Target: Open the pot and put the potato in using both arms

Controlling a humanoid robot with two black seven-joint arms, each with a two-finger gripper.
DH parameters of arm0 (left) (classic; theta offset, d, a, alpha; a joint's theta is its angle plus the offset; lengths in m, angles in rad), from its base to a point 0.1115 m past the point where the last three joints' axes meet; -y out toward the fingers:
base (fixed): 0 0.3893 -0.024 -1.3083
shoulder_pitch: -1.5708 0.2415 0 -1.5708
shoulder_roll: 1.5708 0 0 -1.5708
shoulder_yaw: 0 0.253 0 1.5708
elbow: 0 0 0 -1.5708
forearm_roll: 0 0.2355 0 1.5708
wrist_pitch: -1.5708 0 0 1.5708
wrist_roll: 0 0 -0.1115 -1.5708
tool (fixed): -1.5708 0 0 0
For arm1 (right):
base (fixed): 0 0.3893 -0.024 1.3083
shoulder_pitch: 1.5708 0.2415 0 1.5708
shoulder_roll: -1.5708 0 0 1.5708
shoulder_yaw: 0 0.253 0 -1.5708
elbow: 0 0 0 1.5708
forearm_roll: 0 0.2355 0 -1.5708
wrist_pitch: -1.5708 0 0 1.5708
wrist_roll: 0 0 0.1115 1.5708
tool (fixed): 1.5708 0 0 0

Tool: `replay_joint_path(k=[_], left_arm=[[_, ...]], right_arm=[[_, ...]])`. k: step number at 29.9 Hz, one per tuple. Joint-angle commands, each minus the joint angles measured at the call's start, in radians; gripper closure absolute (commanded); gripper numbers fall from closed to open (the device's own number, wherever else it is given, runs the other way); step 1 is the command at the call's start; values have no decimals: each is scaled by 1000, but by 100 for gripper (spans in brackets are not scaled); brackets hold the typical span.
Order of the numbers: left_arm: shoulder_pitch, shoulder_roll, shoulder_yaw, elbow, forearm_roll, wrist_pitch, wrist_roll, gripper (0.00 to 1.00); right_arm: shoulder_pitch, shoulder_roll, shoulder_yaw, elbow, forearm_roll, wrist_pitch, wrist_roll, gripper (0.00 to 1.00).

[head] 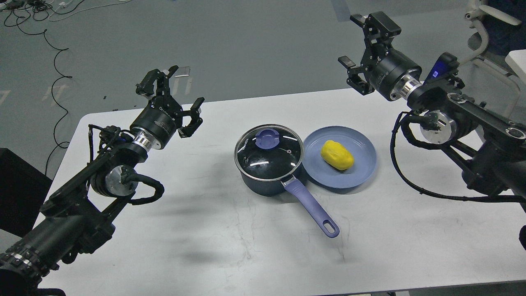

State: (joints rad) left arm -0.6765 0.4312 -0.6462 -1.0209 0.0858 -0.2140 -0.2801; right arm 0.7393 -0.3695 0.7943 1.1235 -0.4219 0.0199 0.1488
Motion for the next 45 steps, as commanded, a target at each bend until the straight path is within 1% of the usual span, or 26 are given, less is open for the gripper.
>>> replay_joint_path(k=[1,14,27,30,32,35,45], left_arm=[[0,24,-1,-10,2,1,-1,2],[-3,24,-9,-10,-1,1,-11,2],[2,7,-39,-5,-3,-2,-13,2],[0,15,-40,-1,2,-25,-11,2],[-8,17,-40,5,12,-59,-7,2],[-11,14,-39,10,12,-64,-1,2],[-6,-2,-43,9,0,-68,-1,2]], right_arm=[[-1,1,2,-17,0,-2,0,0],[-3,0,0,-16,0,-2,2,0],[-11,0,11,-16,0,0,5,0],[-11,1,11,-16,0,0,5,0],[-9,1,9,-16,0,2,5,0],[-9,0,6,-14,0,5,3,0],[-11,1,9,-14,23,3,-3,0]])
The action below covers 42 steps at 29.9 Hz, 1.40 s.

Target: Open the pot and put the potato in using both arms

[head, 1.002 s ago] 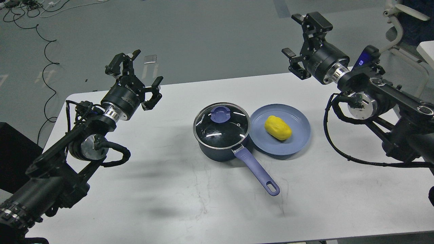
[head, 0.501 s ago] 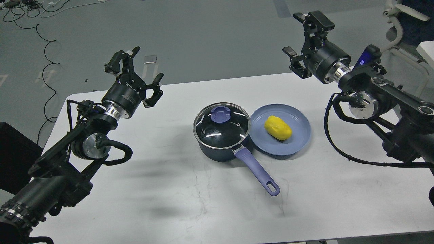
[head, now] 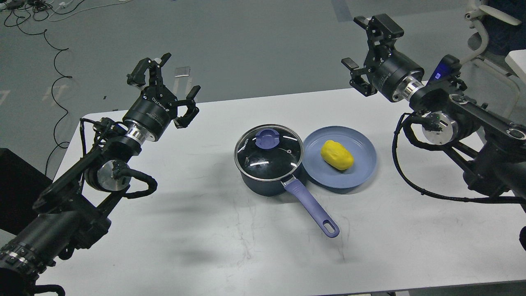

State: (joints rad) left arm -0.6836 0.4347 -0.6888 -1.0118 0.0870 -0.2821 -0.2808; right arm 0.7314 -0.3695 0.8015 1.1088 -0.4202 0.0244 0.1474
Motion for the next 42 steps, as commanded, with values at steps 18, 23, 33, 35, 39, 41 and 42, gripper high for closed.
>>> replay_joint_path(k=[18,23,33,35,39,41,42], left_arm=[[9,-8,0,-2,-3,0,-8,2],[9,-19,0,-2,-3,1,-11,2],[4,10,0,-2,0,23,-12,2],[6,7,0,-2,0,24,-12,2],[7,2,0,-2,3,24,-12,2],[7,6,0,-2,11,23,-12,2],[6,4,0,-2,11,24,-12,2]], right_arm=[[-17,12,5,2,103,-4,-8,0],[-27,12,5,0,106,-4,-9,0],[-40,1,34,-1,107,-4,-28,0],[-44,1,53,-1,110,-4,-31,0],[-46,1,54,-1,112,-4,-31,0],[-46,1,54,-1,113,-4,-31,0],[-47,1,54,-1,113,-4,-31,0]])
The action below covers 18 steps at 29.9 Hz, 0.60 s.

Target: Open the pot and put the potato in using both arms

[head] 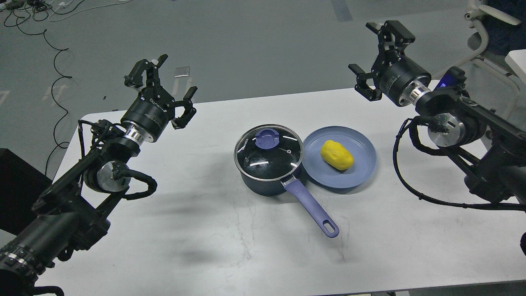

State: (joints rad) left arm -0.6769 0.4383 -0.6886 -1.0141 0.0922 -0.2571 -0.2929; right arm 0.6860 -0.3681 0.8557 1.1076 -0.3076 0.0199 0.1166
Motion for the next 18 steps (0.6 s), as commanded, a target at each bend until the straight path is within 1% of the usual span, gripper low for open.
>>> replay_joint_path(k=[1,5,8,10,12,15,18], left_arm=[[-1,2,0,0,6,-1,0,2],[-3,7,6,2,11,-1,0,2],[-7,8,12,0,88,19,-2,2],[-7,17,5,-11,217,54,-18,2],[-18,30,8,-15,407,122,-70,2],[-42,33,15,-23,567,176,-81,2],[-68,36,20,-43,748,183,-83,2]], right_arm=[[-2,-2,0,0,1,0,0,0],[-6,-2,9,0,1,-1,2,0],[-9,-2,19,0,1,-1,0,0],[-14,-2,22,-2,1,0,0,0],[-19,-8,35,-2,1,0,0,0],[-35,-17,48,-3,1,0,0,0],[-48,-22,60,-6,1,0,0,0]])
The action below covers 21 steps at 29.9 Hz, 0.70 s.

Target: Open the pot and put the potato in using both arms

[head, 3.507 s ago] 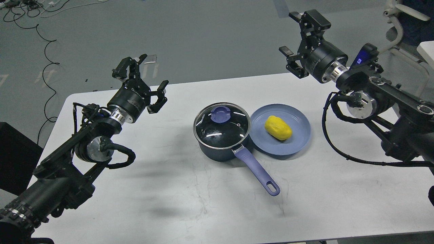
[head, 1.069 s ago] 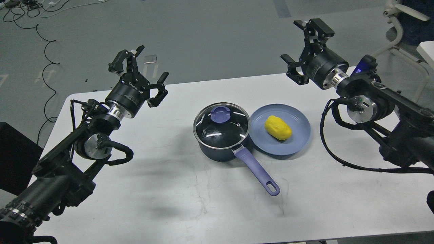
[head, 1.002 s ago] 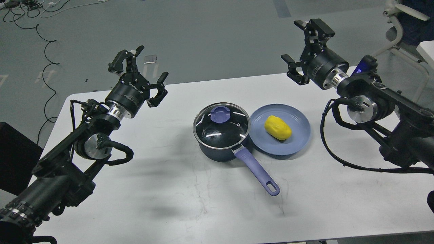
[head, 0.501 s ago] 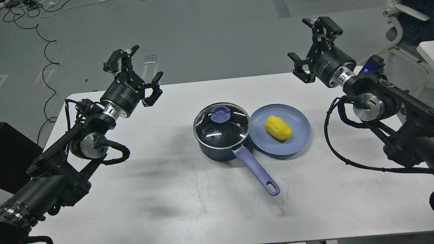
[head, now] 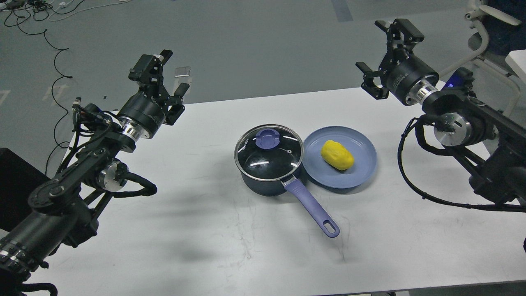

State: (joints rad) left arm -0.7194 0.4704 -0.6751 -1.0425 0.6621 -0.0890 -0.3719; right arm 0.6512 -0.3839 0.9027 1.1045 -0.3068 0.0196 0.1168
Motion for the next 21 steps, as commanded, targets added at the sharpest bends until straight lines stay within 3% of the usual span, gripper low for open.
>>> replay_joint_path(k=[1,5,9,15,21], left_arm=[[-37,7,6,-16,227,15,-5,2],[-72,1,18,-31,605,29,-18,2],[-84,-4,37,-119,844,114,-18,2],[-181,-4,356,-137,1185,304,-45,2],[-204,-64,457,-65,1214,341,-58,2]], right_arm=[[-15,-10,18,-8,0,0,0,0],[-22,-26,27,-41,0,0,0,0],[-22,-44,28,-60,0,0,1,0],[-22,-52,38,-61,0,0,3,0],[-28,-56,38,-61,0,-1,4,0]])
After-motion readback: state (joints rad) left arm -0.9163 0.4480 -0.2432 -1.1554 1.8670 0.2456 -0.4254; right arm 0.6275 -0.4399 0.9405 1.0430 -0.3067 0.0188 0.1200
